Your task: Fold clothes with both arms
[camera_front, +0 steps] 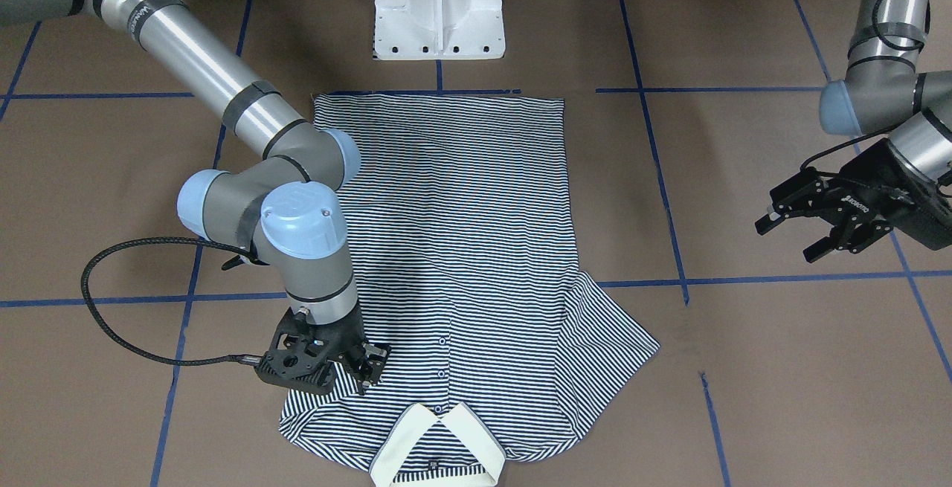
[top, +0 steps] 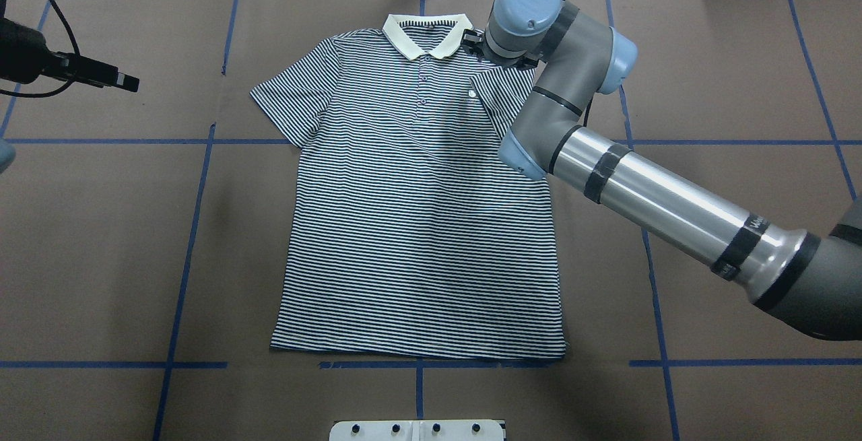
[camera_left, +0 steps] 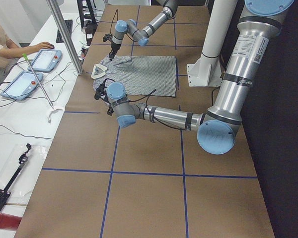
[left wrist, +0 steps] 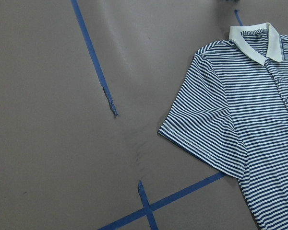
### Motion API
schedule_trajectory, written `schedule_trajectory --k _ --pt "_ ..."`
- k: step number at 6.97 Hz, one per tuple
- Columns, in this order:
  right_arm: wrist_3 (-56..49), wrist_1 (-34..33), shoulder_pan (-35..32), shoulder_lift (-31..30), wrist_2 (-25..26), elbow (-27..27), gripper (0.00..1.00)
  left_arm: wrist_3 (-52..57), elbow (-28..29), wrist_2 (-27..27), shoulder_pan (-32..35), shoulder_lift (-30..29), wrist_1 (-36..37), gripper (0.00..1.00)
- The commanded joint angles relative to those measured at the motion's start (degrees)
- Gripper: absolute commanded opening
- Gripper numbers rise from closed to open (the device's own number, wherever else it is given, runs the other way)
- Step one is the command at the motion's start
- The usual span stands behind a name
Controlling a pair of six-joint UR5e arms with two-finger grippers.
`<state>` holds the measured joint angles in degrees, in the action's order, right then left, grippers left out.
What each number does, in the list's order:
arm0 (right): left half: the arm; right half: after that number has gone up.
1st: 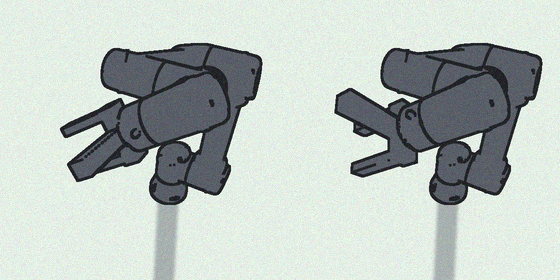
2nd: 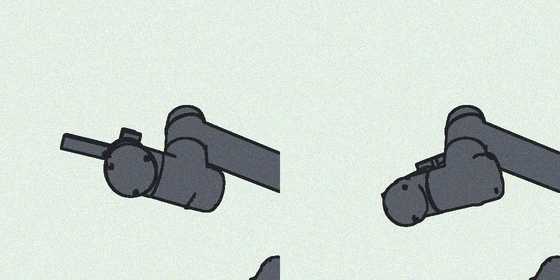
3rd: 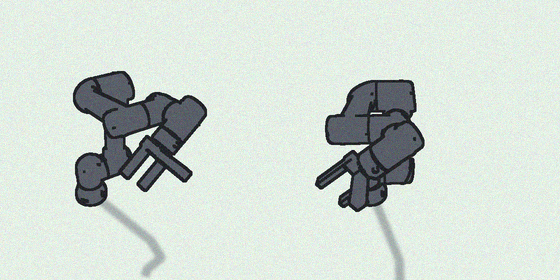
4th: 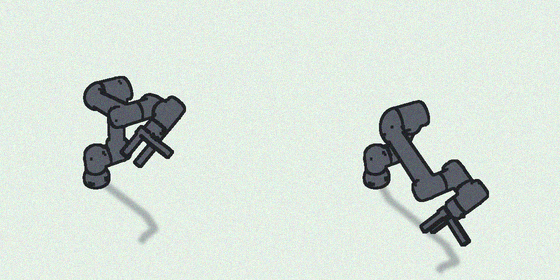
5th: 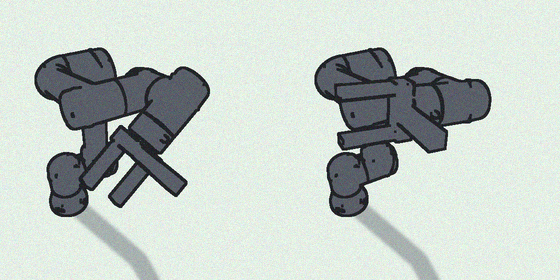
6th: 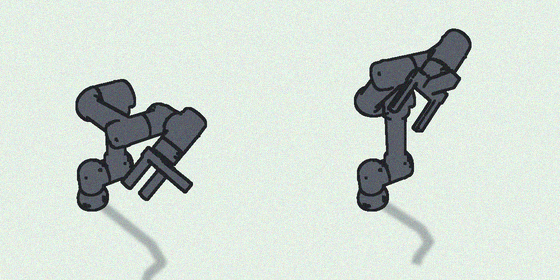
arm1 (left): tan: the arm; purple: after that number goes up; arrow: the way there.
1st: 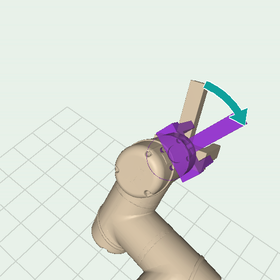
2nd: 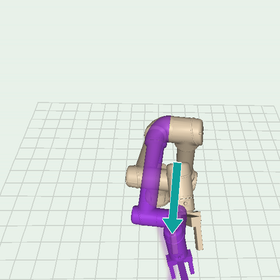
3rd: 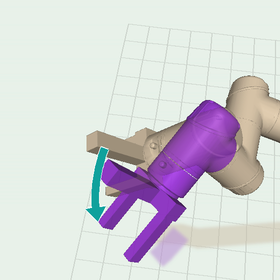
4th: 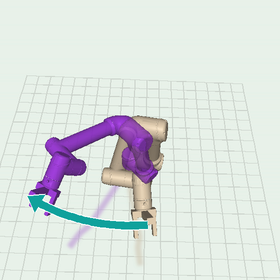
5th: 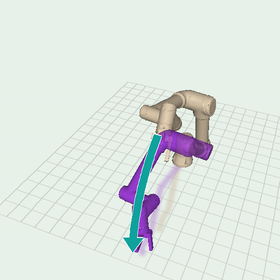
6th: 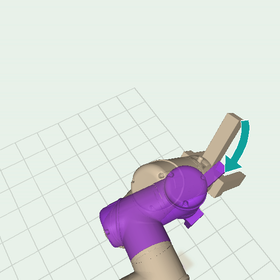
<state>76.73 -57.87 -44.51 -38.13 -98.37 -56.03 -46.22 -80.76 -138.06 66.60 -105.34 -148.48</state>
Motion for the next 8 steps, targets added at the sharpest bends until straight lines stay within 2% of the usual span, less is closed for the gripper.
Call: schedule_trajectory --k 1,3,5,6,7,8 --pt "-0.36 1.54 -0.31 -6.5 -0.76 -10.8 1.0 -1.76 -0.19 5.22 -0.07 0.04 0.03 1.0" --pt "-4.45 1.8 -1.09 -6.79 -1.03 -12.08 1.0 -1.59 -0.19 9.27 -0.07 -0.04 -0.15 1.0" --pt "-7.03 1.62 -3.11 -6.79 -4.78 -12.78 1.0 -1.68 -0.54 10.87 0.02 0.39 0.03 1.0" --pt "-8.86 1.62 -3.82 -7.13 -5.33 -12.26 1.0 -2.37 -0.37 14.19 -0.24 -1.26 1.07 1.0" --pt "-12.54 1.53 -5.65 -8.18 -7.51 -11.91 1.0 -7.95 2.07 14.22 -1.9 -5.63 1.08 1.0" --pt "-17.01 1.62 -9.24 -9.76 -13.02 -11.47 1.0 -13.66 3.4 14.31 -6.52 -9.32 1.69 1.0"
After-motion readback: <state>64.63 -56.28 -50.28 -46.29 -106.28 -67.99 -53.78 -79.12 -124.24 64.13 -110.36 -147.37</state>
